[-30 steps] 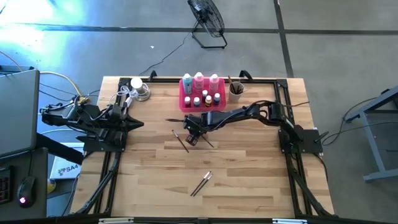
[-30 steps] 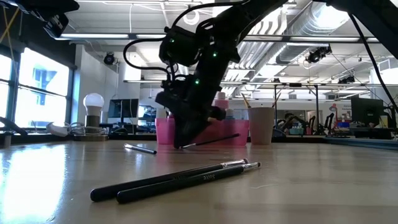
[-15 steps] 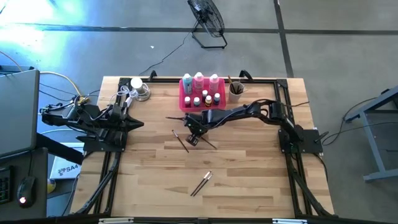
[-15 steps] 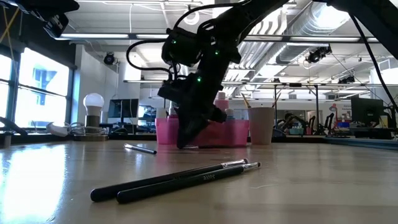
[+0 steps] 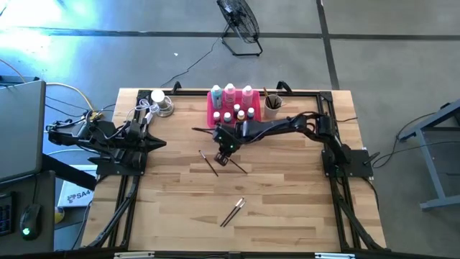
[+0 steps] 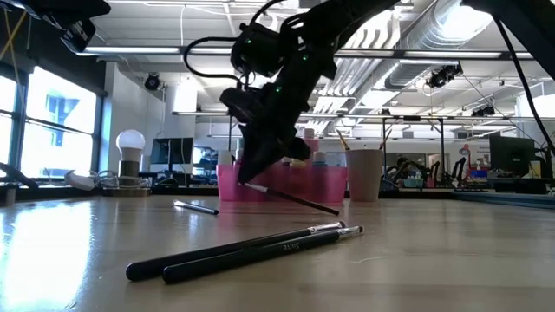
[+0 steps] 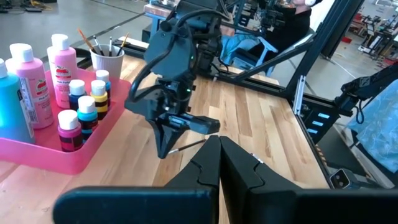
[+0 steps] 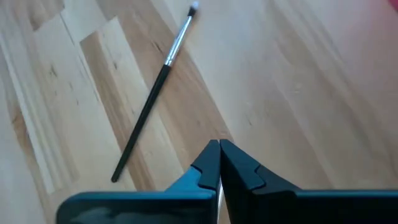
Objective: Pick & Place Paint Supplies
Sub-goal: Put the silver paintbrush into the white cup
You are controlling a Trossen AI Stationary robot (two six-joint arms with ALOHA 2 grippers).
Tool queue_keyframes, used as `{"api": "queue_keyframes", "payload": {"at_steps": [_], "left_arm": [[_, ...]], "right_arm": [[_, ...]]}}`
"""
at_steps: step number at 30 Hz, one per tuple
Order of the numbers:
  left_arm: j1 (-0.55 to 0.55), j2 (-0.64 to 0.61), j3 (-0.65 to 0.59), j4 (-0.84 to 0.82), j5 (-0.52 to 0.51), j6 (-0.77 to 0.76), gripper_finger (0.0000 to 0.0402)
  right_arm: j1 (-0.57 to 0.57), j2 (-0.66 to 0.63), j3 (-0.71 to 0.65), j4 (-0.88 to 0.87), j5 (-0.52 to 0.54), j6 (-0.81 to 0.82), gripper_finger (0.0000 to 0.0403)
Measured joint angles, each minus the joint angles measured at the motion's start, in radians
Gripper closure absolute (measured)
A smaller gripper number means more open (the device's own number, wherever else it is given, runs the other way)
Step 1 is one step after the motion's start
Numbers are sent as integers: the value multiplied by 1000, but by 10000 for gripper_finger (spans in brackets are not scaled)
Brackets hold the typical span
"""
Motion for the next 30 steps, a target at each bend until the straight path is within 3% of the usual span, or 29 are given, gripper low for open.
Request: {"api": "queue_keyframes", "payload": {"at_steps": [14, 30], "left_arm": [[0, 0, 0, 0, 0, 0, 402], [0, 0, 0, 0, 0, 0, 402]], "right_arm": [[0, -2, 1, 4, -56, -2, 401], [0, -3, 2, -87, 133, -9, 401]]}}
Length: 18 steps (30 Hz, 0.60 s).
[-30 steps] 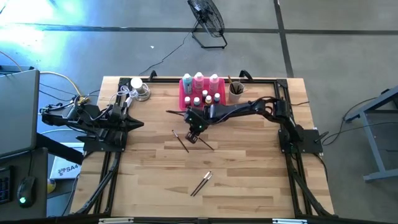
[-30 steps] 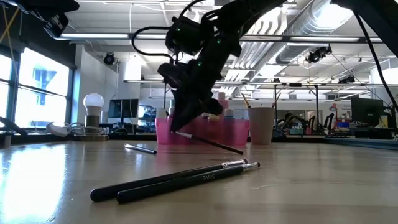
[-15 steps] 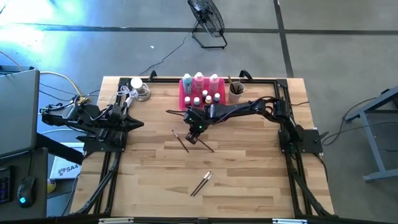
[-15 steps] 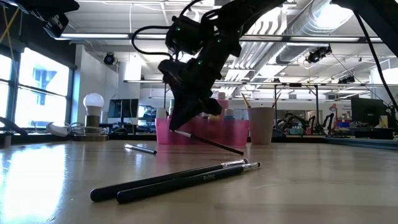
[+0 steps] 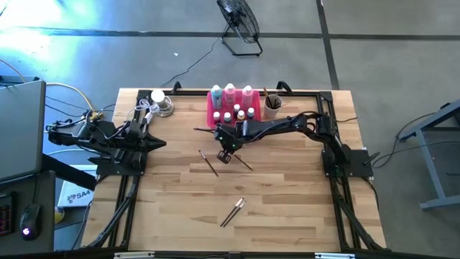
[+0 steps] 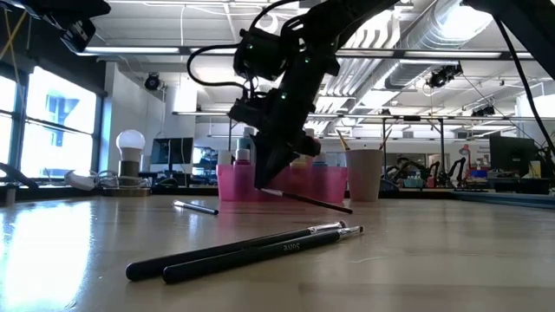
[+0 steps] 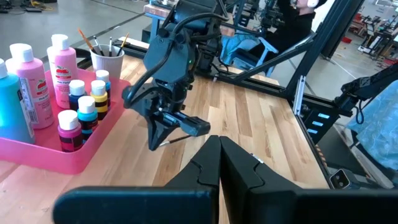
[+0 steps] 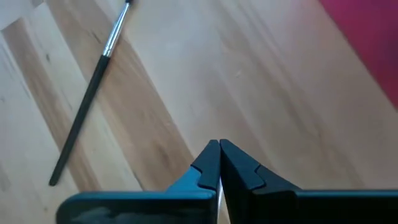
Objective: Pick & Place Paint Supplies
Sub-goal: Put the silver paintbrush into the white cup
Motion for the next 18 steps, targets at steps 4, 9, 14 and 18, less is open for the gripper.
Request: {"api": "queue_keyframes", "payload": {"at_steps": [4, 9, 14, 18], "left_arm": [[0, 0, 0, 0, 0, -12, 402], [0, 0, 0, 0, 5, -22, 402], [0, 0, 0, 0, 13, -26, 402], [0, 0, 0, 0, 14, -25, 402]], "right_arm": [[-6, 1, 0, -7, 22, 10, 401], [-12, 11, -5, -19, 26, 25, 401], [-15, 11, -6, -34, 32, 53, 401], [-20, 11, -6, -39, 29, 58, 401]]}}
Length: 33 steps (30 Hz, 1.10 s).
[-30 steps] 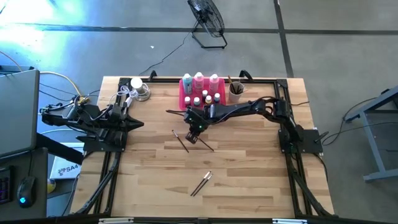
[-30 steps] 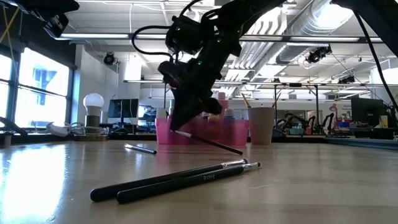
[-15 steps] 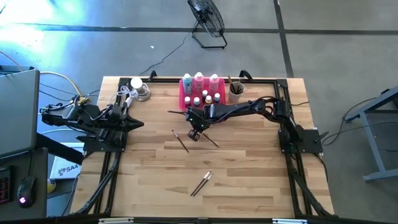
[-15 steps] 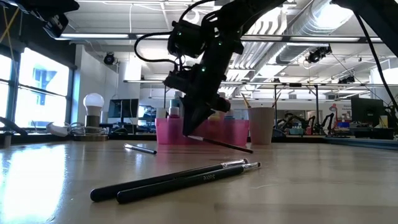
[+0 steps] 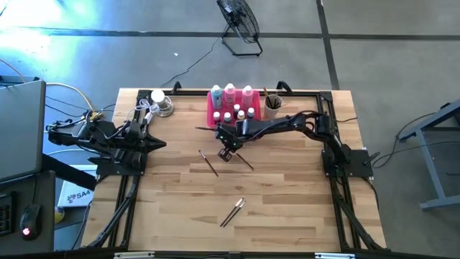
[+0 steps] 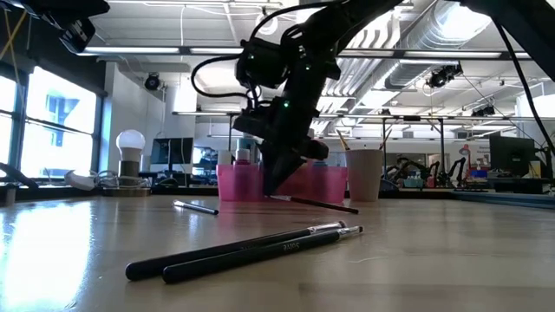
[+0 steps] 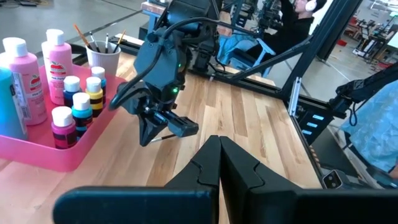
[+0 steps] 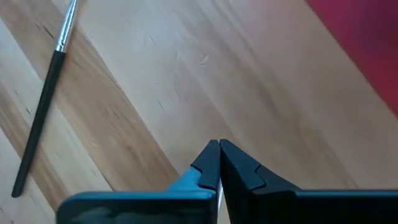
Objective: Pick & Place Paint Supplies
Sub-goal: Put the silver paintbrush into the white cup
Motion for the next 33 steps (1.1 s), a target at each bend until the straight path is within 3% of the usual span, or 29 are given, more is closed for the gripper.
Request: {"api": "queue_keyframes", "payload": {"at_steps": [14, 21, 29, 33], "left_arm": [[0, 0, 0, -2, 7, 3, 402], [0, 0, 0, -24, 7, 3, 402], [0, 0, 0, -31, 11, 0, 402], [0, 0, 0, -31, 14, 0, 402]], "right_arm": [[0, 0, 0, 31, 0, -45, 399], [0, 0, 0, 31, 28, -57, 372], [0, 0, -22, 84, 43, -58, 367], [5, 0, -24, 80, 28, -89, 339]]}}
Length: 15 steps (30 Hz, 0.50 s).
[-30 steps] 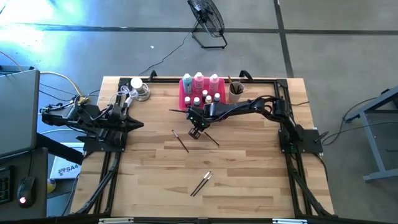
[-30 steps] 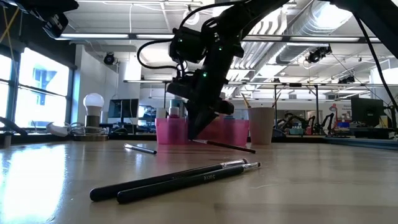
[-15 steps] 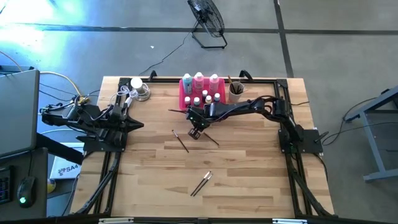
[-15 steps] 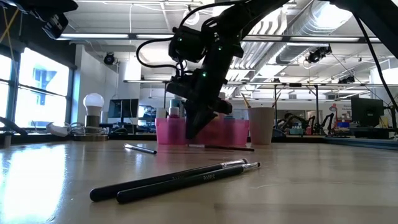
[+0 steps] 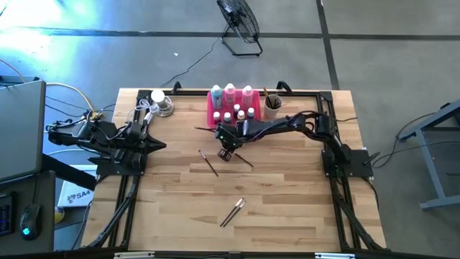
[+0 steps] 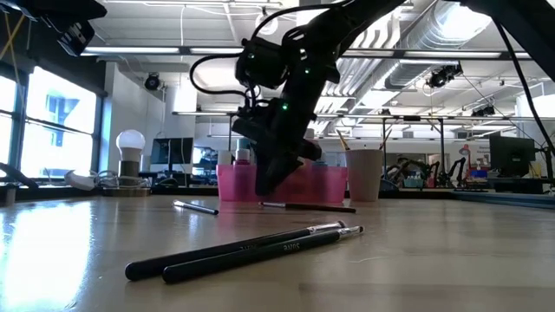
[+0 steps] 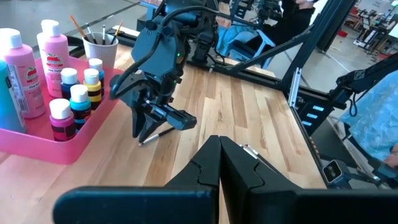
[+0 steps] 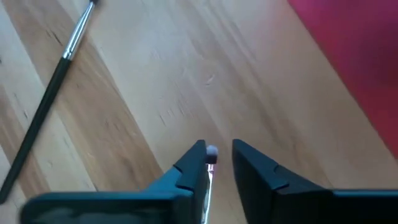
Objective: Pick & Place Paint Supplies
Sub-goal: Put the silver paintbrush into the white cup
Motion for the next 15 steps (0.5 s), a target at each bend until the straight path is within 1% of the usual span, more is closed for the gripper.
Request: {"api": "queue_keyframes", "payload": {"at_steps": [3, 5, 8, 11, 15], "left_arm": [[0, 0, 0, 0, 0, 0, 402], [0, 0, 0, 0, 0, 0, 402], [0, 0, 0, 0, 0, 0, 402], [0, 0, 0, 0, 0, 0, 402], [0, 0, 0, 0, 0, 0, 402]], "right_arm": [[5, 0, 0, 0, 20, -17, 301], [5, 0, 0, -5, 19, 7, 275], [6, 0, 0, -20, 16, 13, 245], [9, 0, 0, -33, 27, 2, 234], [11, 0, 0, -35, 16, -12, 238]]}}
